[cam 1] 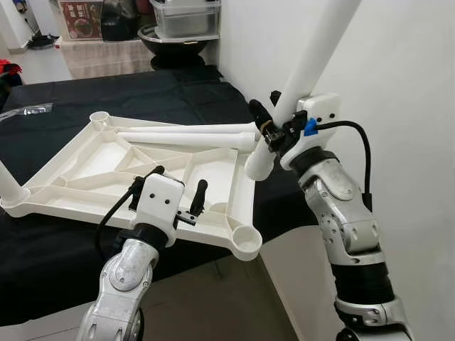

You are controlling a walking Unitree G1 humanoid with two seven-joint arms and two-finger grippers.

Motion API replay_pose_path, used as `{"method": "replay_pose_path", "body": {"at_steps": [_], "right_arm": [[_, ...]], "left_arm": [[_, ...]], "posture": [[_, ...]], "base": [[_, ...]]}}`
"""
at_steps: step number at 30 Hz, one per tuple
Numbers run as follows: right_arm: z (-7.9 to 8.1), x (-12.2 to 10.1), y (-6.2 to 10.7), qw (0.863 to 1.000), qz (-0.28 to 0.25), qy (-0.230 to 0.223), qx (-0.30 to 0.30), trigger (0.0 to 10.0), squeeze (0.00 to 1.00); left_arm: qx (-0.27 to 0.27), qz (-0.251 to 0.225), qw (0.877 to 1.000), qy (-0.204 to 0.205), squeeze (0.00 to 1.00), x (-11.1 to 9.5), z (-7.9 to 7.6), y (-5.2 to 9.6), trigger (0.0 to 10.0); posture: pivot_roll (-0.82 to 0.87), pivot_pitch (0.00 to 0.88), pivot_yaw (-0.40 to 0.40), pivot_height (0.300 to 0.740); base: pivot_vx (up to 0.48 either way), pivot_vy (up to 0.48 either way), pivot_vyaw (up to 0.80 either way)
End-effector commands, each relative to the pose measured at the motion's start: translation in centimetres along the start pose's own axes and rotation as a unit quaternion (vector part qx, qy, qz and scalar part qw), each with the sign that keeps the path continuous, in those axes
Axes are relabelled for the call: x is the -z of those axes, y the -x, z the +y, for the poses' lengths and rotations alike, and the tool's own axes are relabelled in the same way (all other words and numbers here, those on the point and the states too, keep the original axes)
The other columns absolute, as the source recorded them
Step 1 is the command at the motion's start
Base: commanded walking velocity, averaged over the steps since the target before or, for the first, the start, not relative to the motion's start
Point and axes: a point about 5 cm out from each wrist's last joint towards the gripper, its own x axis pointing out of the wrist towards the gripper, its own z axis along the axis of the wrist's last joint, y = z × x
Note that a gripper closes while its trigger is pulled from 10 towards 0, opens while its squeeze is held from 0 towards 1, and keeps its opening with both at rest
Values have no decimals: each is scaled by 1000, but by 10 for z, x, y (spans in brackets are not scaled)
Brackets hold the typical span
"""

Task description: Building children table

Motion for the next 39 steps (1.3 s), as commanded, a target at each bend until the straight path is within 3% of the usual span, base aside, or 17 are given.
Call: {"method": "replay_pose_path", "body": {"at_steps": [1, 8, 11, 16, 18, 20, 21, 22, 25, 27, 29, 38, 39], "right_arm": [[-1, -2, 1, 1000, -2, -2, -4, 10000, 0], [-19, 4, 0, 999, 29, -24, -29, 10000, 0], [-30, -1, 1, 994, 35, -56, -89, 10000, 0], [-35, -3, 6, 988, 46, -57, -138, 10000, 0], [-33, -5, 12, 979, 54, -74, -185, 10000, 0], [-30, -4, 23, 960, 76, -99, -251, 10000, 0], [-30, -4, 23, 960, 76, -99, -251, 10000, 0], [-34, 3, 30, 954, 112, -88, -264, 10000, 0], [-48, 14, 30, 964, 145, -40, -220, 10000, 0], [-48, 14, 30, 964, 145, -40, -220, 10000, 0], [-70, 22, 23, 981, 151, -16, -118, 10000, 0], [-82, 19, 19, 989, 137, 8, -53, 10000, 0], [-87, 18, 18, 991, 132, 14, -25, 10000, 0]], "left_arm": [[-4, 1, 1000, -5, 0, -1, 1, 0, 10000], [7, 6, 1000, 2, 0, 1, -2, 1, 10000], [36, 16, 999, 15, 0, 4, -8, 5, 10000], [55, 15, 998, 14, 0, 5, -13, 7, 10000], [70, 15, 997, 21, 0, 5, -17, 9, 10000], [96, 15, 995, 33, 0, 5, -23, 12, 10000], [96, 15, 995, 33, 0, 5, -23, 12, 10000], [114, 22, 992, 40, 0, 7, -27, 14, 10000], [151, 36, 986, 57, 0, 11, -35, 17, 10000], [151, 36, 986, 57, 0, 11, -35, 17, 10000], [218, 44, 973, 54, 0, 14, -45, 19, 10000], [231, 69, 969, 53, 0, 22, -42, 18, 10000], [258, 78, 961, 62, 0, 24, -46, 20, 10000]], "posture": [[-17, 0, -49, 740], [-16, 0, -57, 740], [-14, 0, -59, 740], [-17, 0, -56, 740], [-17, 0, -56, 740], [-17, 3, -58, 740], [-17, 3, -58, 740], [-17, 4, -57, 740], [-18, 7, -54, 740], [-18, 7, -54, 740], [-20, 10, -47, 740], [-18, 20, -44, 740], [-12, 26, -45, 740]], "base": [[0, 0, 0], [0, 0, 0], [0, 0, 0], [0, 0, 0], [0, 0, 0], [0, 0, 0], [0, 0, 0], [0, 0, 0], [0, 0, 0], [0, 0, 0], [0, 0, 0], [0, 0, 0], [0, 0, 0]]}}
